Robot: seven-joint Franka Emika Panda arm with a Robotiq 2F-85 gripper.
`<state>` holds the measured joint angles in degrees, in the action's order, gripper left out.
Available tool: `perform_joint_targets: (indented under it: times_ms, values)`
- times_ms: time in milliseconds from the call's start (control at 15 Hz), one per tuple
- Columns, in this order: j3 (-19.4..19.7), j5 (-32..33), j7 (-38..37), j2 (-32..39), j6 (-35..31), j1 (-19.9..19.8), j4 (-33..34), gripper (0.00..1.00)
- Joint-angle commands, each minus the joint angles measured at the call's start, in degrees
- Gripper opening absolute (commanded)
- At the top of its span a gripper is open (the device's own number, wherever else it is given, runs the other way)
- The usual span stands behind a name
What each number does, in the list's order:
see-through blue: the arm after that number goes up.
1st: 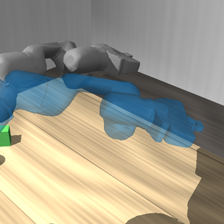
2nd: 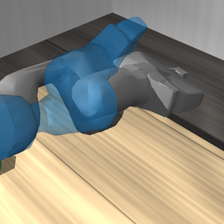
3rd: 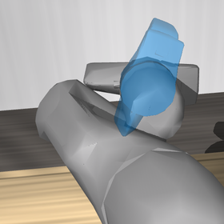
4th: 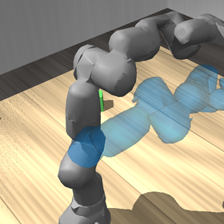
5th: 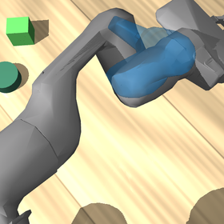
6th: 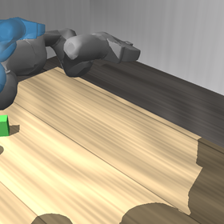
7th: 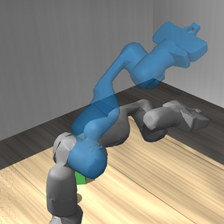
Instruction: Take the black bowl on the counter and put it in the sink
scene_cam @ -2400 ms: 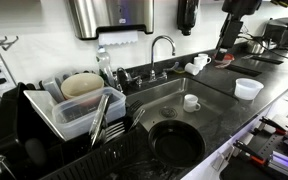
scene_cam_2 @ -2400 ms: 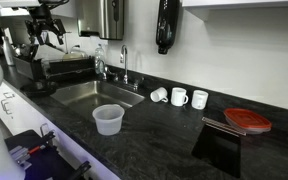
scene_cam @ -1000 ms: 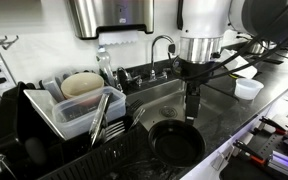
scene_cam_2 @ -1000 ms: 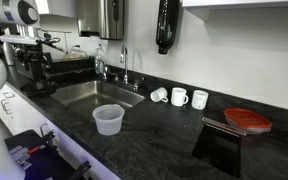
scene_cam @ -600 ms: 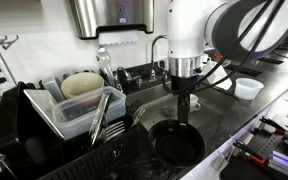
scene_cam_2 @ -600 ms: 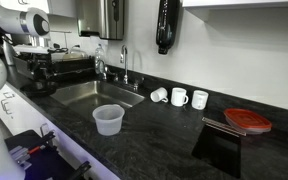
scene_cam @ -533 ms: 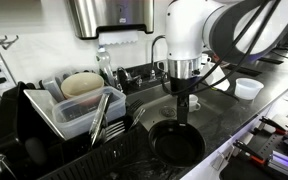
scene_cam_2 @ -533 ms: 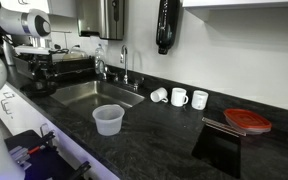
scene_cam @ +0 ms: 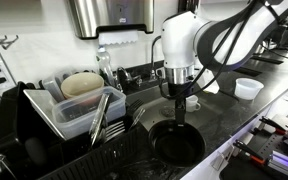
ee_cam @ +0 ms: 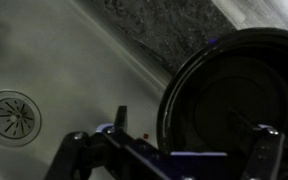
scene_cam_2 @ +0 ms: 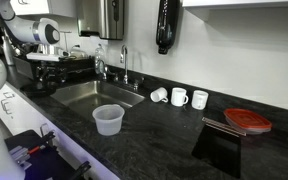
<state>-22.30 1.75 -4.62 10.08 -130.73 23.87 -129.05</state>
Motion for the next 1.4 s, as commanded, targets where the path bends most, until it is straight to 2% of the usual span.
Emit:
perform_joint_targets:
  times_ms: [0,267,333,400,467,533,1133,1200,1333]
  values:
    - [0.00,-1.35,3.04,2.33,-1.50,-0.47,0.85,1.00]
    - [-0.12,-3.26,4.99,3.72,-2.35,-0.95,0.74,1.00]
    - [-0.13,-3.93,5.46,3.80,-2.55,-1.12,0.62,0.97]
    - [-0.11,-4.45,5.85,3.78,-2.77,-1.22,0.49,0.91]
    - [-0.04,-4.86,6.11,3.71,-2.85,-1.35,0.39,0.73]
    - [0.11,-5.02,5.78,3.62,-3.22,-1.38,0.26,0.69]
    - [0.00,-8.53,6.58,1.71,-3.05,-2.37,-0.61,0.05]
    - [-0.07,-9.22,6.73,1.04,-2.93,-2.51,-0.68,0.01]
    - [-0.01,-10.82,7.42,-1.25,-2.48,-2.88,-0.69,0.01]
